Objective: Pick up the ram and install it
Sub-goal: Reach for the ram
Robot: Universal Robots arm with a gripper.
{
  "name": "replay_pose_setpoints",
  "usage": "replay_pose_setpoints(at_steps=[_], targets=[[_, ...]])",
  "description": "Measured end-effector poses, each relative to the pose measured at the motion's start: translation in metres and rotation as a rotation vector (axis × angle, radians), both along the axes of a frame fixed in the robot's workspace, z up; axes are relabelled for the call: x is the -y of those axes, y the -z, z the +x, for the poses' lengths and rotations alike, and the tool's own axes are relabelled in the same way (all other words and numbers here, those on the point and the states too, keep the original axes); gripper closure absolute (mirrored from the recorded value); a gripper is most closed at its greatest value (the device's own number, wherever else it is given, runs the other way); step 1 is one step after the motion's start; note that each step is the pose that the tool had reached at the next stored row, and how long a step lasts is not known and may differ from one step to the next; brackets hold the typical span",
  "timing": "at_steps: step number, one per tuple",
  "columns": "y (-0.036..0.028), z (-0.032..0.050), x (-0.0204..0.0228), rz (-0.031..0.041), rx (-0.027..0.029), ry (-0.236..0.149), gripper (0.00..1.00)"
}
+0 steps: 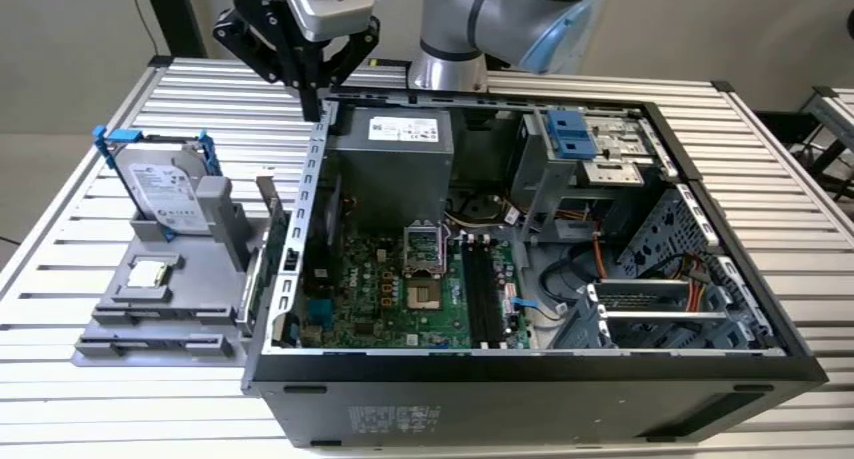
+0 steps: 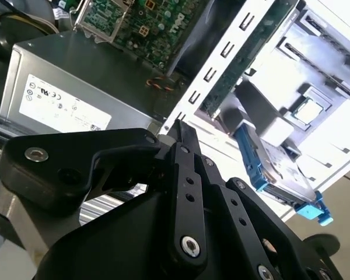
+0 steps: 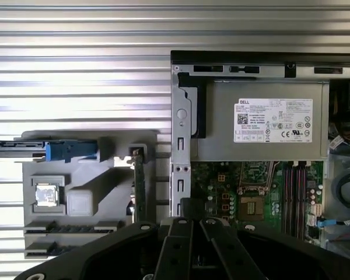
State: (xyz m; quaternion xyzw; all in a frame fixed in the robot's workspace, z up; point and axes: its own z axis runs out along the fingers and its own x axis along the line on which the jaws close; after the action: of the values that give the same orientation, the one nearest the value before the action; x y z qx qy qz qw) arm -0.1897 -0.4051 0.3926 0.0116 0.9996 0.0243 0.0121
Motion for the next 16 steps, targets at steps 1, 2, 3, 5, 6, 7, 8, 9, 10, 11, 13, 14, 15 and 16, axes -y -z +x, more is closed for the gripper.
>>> replay_pose_setpoints(at_steps=[1, 2, 3, 5, 6, 7, 8, 9, 10, 11, 13, 14, 15, 16], targets=[[0.0000, -0.0023, 0.0000, 0.0000, 0.0000, 0.000, 1.00], [0.0000, -0.0049, 0.0000, 0.0000, 0.0000, 0.000, 1.00], [0.0000, -0.0075, 0.0000, 0.0000, 0.0000, 0.000, 1.00], [0.0000, -0.0124, 0.0000, 0.0000, 0.0000, 0.000, 1.00], [0.0000, -0.0147, 0.0000, 0.0000, 0.0000, 0.000, 1.00], [0.0000, -0.0166, 0.0000, 0.0000, 0.0000, 0.000, 1.00], [0.0000, -0.0187, 0.0000, 0.0000, 0.0000, 0.000, 1.00], [0.0000, -0.0209, 0.0000, 0.0000, 0.0000, 0.000, 1.00], [0.0000, -0.0231, 0.0000, 0.0000, 0.0000, 0.000, 1.00], [0.0000, -0.0253, 0.0000, 0.0000, 0.0000, 0.000, 1.00], [0.0000, -0.0300, 0.0000, 0.0000, 0.0000, 0.000, 1.00], [0.0000, -0.0326, 0.0000, 0.0000, 0.0001, 0.000, 1.00], [0.0000, -0.0351, 0.0000, 0.0000, 0.0000, 0.000, 1.00], [0.0000, -0.0377, 0.0000, 0.0000, 0.0000, 0.000, 1.00]])
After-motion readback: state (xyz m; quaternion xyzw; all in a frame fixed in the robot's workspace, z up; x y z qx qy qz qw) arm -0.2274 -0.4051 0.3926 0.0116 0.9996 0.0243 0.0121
